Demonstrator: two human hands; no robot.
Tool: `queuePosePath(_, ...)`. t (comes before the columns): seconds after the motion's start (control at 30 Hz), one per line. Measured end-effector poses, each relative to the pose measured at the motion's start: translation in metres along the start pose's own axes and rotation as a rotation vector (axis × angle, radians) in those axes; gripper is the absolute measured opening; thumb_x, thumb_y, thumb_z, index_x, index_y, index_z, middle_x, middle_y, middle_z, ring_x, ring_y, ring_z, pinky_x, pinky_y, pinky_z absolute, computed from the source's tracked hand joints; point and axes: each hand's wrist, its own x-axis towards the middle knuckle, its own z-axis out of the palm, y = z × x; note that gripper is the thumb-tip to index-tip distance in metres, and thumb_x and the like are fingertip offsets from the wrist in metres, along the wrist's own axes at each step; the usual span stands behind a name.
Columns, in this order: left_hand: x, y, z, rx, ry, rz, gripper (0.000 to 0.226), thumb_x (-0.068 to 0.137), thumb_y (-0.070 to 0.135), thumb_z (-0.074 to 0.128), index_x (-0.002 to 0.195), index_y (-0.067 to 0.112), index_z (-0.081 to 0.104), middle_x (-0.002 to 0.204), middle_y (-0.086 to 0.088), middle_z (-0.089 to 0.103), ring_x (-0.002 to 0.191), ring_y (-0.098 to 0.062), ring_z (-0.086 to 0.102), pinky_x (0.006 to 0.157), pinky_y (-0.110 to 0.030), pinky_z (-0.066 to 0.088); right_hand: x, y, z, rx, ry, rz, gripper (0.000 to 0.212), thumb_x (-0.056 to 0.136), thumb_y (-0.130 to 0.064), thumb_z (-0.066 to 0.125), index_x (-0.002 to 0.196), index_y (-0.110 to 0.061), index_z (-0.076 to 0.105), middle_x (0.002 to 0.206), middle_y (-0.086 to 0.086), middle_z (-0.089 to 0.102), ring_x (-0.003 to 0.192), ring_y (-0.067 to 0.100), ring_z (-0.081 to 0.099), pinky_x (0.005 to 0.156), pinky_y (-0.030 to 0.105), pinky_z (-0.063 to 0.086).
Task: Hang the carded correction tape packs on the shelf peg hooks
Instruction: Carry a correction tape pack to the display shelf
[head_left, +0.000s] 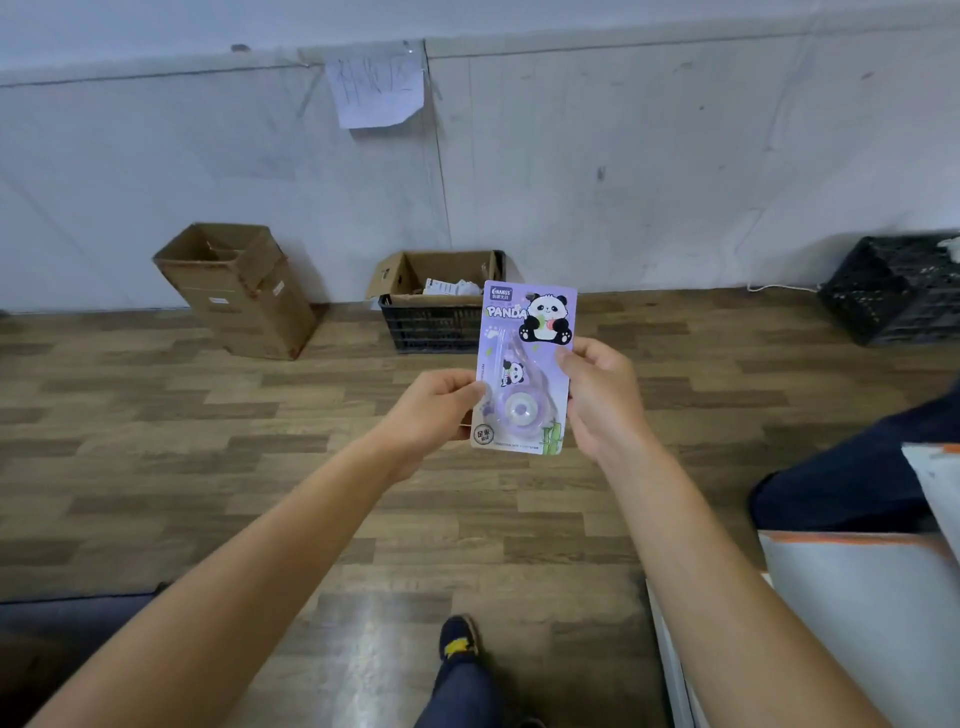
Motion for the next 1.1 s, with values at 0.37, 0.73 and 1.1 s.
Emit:
queuePosePath(0.37,0.238,0.068,-0.011,0.066,-0.179,0.008,0.027,0.102,0.014,0.044,0.103,-0.005,0.062,0.091,-0.015,0.061,0.084,-0.024,0.056,0.081,-0.036,0.055,0.217,-0.045,0.010,-0.036,0.178,-0.012,0.024,0.088,-0.013,0.053,0.089,0.011,0.050,0.084,0.003,0.043,0.078,0.021,0.032,0.068,0.033,0.026)
queuePosePath(0.73,0.421,0.123,0.061,0.193,-0.480,0.001,0.027,0.094,-0.006,0.049,0.116,0.003,0.061,0.099,-0.007,0.067,0.085,-0.014,0.061,0.069,-0.020,0.053,0.368,-0.083,-0.056,0.093,0.437,0.021,0.013,0.092,-0.013,0.051,0.084,-0.008,0.061,0.084,0.005,0.048,0.077,0.022,0.036,0.066,0.030,0.029)
queuePosePath(1.1,0.613,0.223,0.214,0.373,-0.688,0.027,0.019,0.088,-0.006,0.059,0.104,0.003,0.065,0.102,-0.016,0.070,0.084,-0.018,0.065,0.078,-0.028,0.057,0.536,-0.180,-0.207,0.240,0.586,-0.052,0.019,0.092,-0.005,0.054,0.074,-0.008,0.061,0.078,0.011,0.059,0.075,0.022,0.053,0.067,0.030,0.045)
